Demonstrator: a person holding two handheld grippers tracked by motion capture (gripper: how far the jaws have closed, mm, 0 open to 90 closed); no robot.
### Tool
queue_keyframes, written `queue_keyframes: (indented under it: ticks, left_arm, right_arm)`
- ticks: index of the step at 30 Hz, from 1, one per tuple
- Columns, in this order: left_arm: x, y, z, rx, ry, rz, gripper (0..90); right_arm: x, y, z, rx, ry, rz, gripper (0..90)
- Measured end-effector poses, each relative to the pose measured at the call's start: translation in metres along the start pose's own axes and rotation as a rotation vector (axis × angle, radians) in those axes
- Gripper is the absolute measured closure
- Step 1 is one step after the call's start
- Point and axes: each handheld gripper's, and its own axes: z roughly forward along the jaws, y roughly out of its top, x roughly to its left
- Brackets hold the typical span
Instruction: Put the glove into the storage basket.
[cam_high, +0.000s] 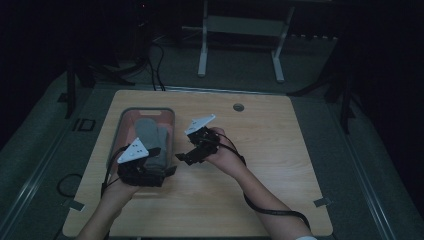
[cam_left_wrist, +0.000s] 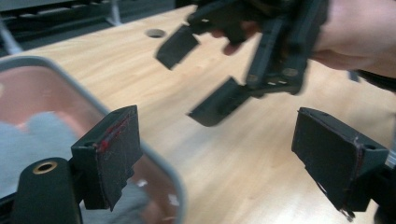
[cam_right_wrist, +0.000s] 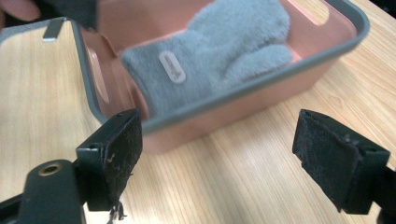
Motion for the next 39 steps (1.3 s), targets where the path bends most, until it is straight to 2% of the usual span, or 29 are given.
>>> queue_keyframes:
  ticks: [3,6,13,22,33,36,39]
  left_arm:
    - [-0.013,-0.002,0.005,-0.019,-0.054,0.024,16.1]
    - [-0.023,-0.006,0.013,-0.021,-0.077,0.055,16.1]
    - [-0.039,-0.016,0.031,0.008,-0.142,0.061,16.1]
    - [-0.045,-0.034,0.054,0.004,-0.199,0.058,16.1]
    - [-0.054,-0.055,0.087,0.051,-0.259,0.076,16.1]
    - [-0.055,-0.060,0.094,0.070,-0.271,0.071,16.1]
    - [-0.056,-0.062,0.101,0.100,-0.263,0.092,16.1]
  right_arm:
    - [0.000,-0.013,-0.007,0.007,-0.010,-0.019,16.1]
    - [-0.002,-0.024,-0.013,0.007,-0.017,-0.010,15.7]
    - [-0.007,-0.053,-0.019,0.028,-0.025,0.008,14.4]
    - [-0.013,-0.098,-0.022,0.009,-0.009,0.041,14.5]
    - [-0.014,-0.142,-0.026,-0.009,0.006,0.034,14.4]
    - [-0.014,-0.154,-0.027,-0.003,-0.007,0.046,14.5]
    - [-0.013,-0.165,-0.031,-0.020,-0.035,0.043,14.5]
